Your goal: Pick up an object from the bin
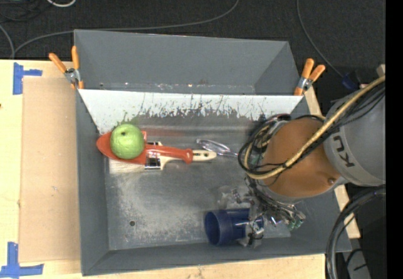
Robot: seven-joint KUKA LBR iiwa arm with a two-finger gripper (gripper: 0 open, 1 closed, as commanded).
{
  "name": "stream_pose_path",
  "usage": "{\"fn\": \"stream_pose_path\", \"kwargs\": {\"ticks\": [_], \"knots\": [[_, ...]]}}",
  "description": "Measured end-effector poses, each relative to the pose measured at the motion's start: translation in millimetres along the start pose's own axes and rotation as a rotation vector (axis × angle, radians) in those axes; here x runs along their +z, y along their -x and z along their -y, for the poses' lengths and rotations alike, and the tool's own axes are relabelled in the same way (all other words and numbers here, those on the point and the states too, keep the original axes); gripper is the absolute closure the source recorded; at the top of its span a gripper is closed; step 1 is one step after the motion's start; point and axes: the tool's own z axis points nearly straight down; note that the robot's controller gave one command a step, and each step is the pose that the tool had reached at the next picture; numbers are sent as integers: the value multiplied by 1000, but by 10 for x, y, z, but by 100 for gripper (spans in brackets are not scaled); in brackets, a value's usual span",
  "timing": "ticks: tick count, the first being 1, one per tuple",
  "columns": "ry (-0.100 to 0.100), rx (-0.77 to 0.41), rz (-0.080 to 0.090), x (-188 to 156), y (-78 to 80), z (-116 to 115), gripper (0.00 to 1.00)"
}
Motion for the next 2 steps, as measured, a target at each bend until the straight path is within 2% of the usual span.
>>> {"fn": "stream_pose_path", "kwargs": {"ticks": [1, 2], "knots": [[-14, -220, 14, 274, 4, 104, 0], [-2, -60, 6, 298, 136, -150, 100]]}}
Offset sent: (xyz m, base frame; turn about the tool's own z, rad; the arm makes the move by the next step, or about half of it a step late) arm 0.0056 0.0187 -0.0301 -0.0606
